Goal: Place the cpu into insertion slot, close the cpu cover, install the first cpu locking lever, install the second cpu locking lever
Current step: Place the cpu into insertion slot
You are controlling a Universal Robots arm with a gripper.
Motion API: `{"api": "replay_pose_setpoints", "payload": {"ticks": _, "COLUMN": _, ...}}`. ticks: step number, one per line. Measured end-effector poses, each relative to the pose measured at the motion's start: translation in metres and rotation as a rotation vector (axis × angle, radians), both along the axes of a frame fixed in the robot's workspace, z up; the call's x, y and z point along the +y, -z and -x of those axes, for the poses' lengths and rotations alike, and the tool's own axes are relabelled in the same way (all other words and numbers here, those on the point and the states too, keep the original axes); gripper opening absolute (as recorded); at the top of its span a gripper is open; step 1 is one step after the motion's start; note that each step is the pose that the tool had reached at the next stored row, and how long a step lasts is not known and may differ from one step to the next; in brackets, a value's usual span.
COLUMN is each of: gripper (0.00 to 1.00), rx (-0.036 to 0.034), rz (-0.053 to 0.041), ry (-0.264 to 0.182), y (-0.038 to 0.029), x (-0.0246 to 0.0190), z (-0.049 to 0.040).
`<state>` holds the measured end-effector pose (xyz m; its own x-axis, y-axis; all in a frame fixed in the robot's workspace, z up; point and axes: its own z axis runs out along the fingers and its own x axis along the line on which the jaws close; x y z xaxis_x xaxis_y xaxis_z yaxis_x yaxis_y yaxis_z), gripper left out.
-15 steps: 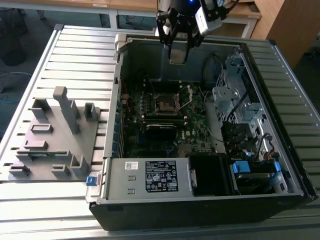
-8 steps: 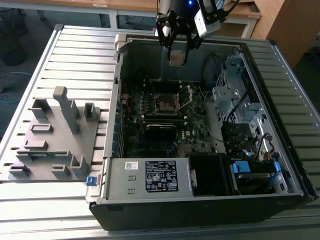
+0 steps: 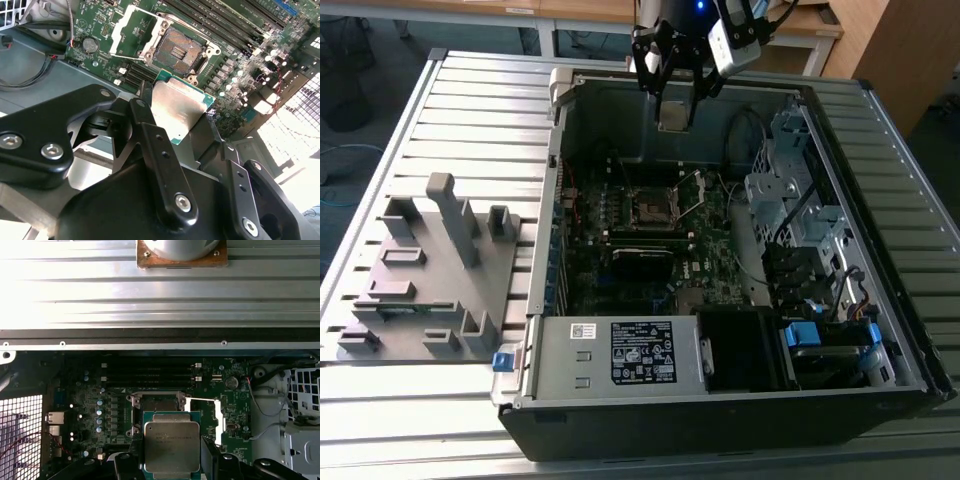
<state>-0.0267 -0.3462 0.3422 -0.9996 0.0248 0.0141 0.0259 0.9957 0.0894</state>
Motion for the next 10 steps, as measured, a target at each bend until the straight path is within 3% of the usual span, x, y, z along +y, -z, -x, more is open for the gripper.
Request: {"api": "replay_pose_setpoints", "payload": {"ticks": 10, "gripper": 0.54, "rx": -0.004, "rz": -0.0001, "ry": 0.0, "y": 0.0101, "x": 0.0, "z": 0.0019}}
